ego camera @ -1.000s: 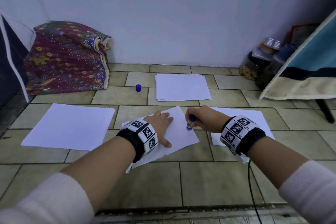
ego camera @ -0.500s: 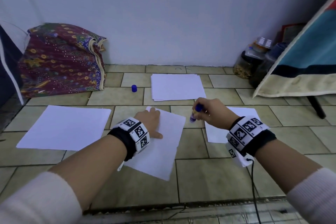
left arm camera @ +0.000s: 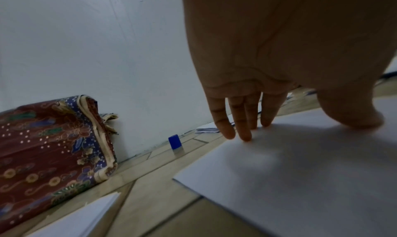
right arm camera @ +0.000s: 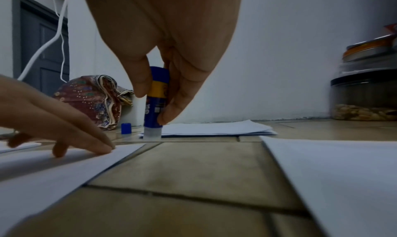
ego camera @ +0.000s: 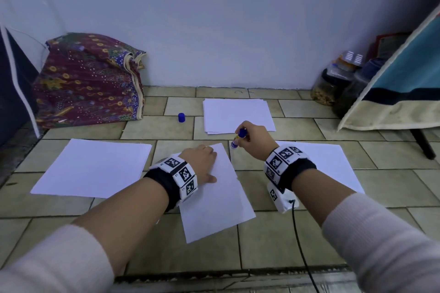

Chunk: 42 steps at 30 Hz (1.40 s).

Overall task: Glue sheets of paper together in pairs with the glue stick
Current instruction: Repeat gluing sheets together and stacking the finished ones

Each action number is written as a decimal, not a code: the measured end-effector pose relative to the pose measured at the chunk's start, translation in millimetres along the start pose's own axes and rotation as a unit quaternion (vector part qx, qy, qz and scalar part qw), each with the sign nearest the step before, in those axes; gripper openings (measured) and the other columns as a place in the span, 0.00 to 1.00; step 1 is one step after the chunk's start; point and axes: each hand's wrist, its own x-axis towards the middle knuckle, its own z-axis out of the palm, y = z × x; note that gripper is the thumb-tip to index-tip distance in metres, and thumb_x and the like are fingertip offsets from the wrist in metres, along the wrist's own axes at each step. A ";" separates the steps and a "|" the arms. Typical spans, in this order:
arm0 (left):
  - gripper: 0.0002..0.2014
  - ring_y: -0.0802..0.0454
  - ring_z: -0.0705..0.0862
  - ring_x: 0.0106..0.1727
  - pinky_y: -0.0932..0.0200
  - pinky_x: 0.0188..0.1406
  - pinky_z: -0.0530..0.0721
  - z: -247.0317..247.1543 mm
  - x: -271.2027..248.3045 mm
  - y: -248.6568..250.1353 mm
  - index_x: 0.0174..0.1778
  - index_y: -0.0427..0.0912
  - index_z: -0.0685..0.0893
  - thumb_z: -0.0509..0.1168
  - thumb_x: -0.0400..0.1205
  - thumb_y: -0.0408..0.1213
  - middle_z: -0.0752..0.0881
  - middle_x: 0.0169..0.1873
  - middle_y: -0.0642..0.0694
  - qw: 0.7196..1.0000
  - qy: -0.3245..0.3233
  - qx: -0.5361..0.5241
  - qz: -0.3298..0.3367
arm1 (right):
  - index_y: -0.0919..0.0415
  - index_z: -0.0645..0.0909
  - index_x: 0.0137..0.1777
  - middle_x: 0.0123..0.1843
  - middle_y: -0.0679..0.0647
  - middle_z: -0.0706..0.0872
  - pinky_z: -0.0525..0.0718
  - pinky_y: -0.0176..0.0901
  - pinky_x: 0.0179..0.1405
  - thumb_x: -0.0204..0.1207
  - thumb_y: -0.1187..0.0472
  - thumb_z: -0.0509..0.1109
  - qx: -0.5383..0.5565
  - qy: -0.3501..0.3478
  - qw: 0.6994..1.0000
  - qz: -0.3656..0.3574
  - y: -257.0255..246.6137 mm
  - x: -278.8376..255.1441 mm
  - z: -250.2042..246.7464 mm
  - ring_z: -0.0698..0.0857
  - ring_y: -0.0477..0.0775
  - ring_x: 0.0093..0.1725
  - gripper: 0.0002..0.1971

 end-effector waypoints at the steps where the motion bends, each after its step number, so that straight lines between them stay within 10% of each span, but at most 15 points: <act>1: 0.32 0.47 0.68 0.73 0.49 0.61 0.75 0.4 1.1 -1.8 0.74 0.41 0.67 0.61 0.81 0.58 0.70 0.72 0.46 1.000 0.005 0.004 -0.002 | 0.62 0.77 0.59 0.46 0.55 0.80 0.77 0.42 0.43 0.78 0.62 0.69 -0.002 -0.002 1.000 -0.002 -4.5 2.4 2.6 0.78 0.53 0.41 0.11; 6: 0.35 0.47 0.65 0.77 0.49 0.68 0.72 3.6 3.9 -11.0 0.80 0.37 0.60 0.59 0.83 0.56 0.64 0.79 0.44 0.997 0.000 -0.069 -0.033 | 0.65 0.76 0.60 0.43 0.52 0.79 0.73 0.34 0.35 0.79 0.66 0.66 -0.029 -0.027 0.999 -0.036 -28.4 16.2 16.7 0.77 0.52 0.43 0.10; 21: 0.33 0.45 0.68 0.73 0.52 0.66 0.72 4.7 8.5 -9.0 0.75 0.35 0.67 0.65 0.81 0.53 0.69 0.73 0.42 0.990 0.005 -0.124 -0.060 | 0.66 0.77 0.63 0.60 0.64 0.83 0.81 0.46 0.51 0.80 0.66 0.64 -0.182 -0.136 0.971 -0.069 -50.5 21.8 17.6 0.82 0.61 0.57 0.12; 42: 0.40 0.48 0.58 0.82 0.51 0.78 0.64 6.4 8.8 -9.7 0.83 0.38 0.54 0.64 0.82 0.54 0.55 0.83 0.45 0.991 -0.006 -0.119 -0.058 | 0.62 0.80 0.60 0.45 0.51 0.83 0.71 0.32 0.35 0.80 0.62 0.67 -0.165 -0.245 0.945 -0.140 -5.6 -70.3 -16.6 0.77 0.48 0.42 0.10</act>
